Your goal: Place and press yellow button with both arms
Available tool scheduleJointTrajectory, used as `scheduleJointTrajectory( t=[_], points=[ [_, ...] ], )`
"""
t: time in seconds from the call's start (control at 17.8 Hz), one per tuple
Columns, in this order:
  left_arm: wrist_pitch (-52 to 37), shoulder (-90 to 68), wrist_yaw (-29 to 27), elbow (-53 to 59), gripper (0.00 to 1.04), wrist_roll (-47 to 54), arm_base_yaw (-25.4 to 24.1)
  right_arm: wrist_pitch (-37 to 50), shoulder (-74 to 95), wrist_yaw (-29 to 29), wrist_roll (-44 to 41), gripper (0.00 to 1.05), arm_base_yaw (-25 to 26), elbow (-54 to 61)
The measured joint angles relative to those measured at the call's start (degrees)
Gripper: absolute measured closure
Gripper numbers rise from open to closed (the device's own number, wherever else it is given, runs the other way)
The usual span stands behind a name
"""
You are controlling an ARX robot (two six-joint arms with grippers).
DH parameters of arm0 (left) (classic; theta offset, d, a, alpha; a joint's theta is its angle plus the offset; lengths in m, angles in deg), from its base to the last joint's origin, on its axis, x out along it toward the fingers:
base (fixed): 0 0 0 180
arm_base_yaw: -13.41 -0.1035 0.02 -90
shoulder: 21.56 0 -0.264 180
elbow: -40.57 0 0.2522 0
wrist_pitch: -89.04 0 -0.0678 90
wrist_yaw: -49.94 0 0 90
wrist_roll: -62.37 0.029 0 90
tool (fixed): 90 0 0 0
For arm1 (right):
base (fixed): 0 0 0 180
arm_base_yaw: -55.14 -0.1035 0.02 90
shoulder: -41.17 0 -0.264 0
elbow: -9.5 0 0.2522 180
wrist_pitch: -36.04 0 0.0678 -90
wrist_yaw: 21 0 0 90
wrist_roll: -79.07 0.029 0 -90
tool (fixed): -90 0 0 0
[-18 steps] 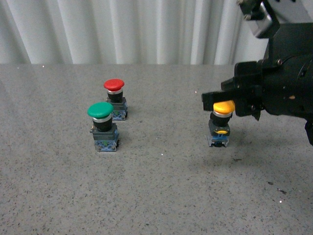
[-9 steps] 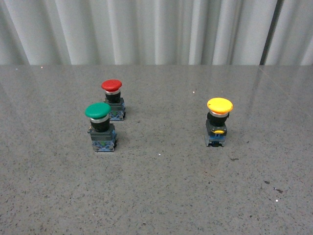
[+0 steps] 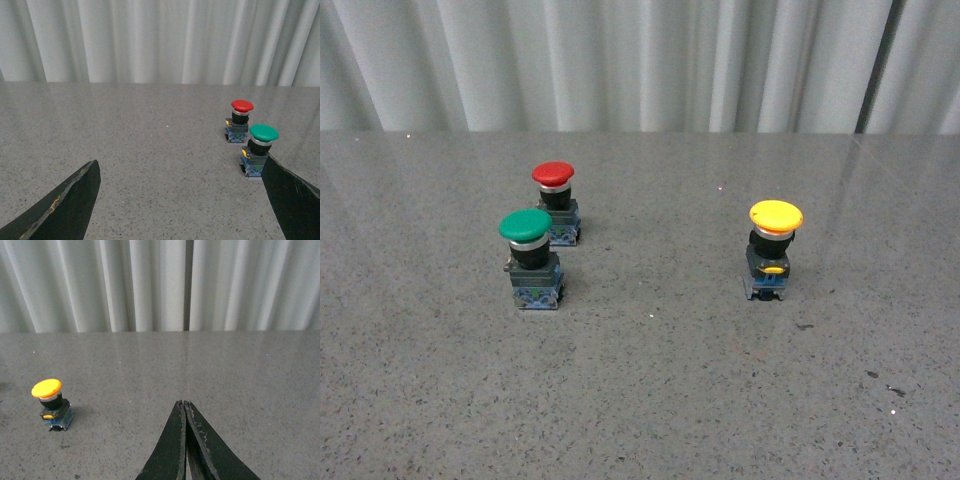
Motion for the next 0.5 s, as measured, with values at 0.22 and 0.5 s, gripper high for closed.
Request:
scheduleJointTrajectory(
  t=[0.22, 0.5],
  points=[
    [0.0, 0.0, 0.0, 0.0, 0.07, 0.0, 0.0, -1.0, -1.3, 0.0, 0.0, 1.03, 0.0, 0.9],
    [0.0, 0.0, 0.0, 0.0, 0.07, 0.0, 0.0, -2.8, -4.3, 0.0, 0.0, 1.03, 0.0, 1.8]
  ],
)
